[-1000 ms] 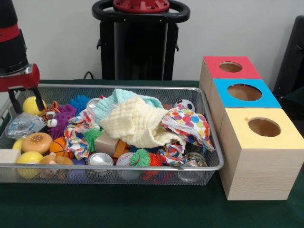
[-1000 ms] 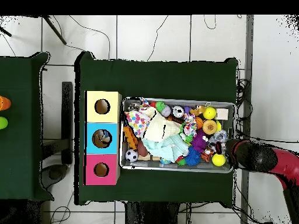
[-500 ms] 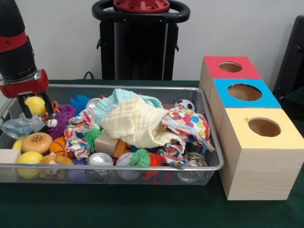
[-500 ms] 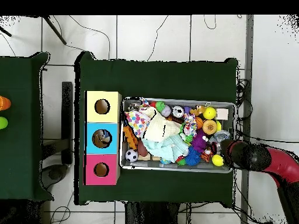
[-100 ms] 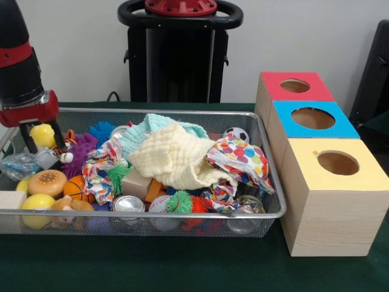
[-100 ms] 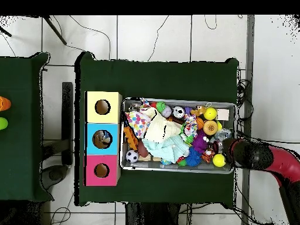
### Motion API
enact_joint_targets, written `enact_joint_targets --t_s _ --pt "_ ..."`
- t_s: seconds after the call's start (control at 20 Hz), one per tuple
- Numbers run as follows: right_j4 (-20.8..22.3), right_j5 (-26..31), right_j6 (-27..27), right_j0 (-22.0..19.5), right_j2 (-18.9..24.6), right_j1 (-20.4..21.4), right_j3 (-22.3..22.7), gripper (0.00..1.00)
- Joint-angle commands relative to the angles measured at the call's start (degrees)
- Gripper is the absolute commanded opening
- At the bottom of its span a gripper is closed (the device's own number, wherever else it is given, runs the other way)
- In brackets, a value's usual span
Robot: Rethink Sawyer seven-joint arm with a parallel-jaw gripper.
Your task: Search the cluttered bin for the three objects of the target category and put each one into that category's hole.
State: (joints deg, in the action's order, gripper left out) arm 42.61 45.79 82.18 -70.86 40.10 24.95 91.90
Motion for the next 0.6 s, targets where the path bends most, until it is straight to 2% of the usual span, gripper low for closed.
enact_joint_targets --t_s 0.05,0.35,0.6 --pt "-2.66 11.65 -11.94 2.76 -0.73 -0.17 -7.57 1.0" --pt "-2.47 10.51 -10.45 3.75 -0.73 -1.04 -8.0 1.0" --pt "-2.93 10.44 -9.58 4.33 -0.78 -0.1 -7.6 1.0"
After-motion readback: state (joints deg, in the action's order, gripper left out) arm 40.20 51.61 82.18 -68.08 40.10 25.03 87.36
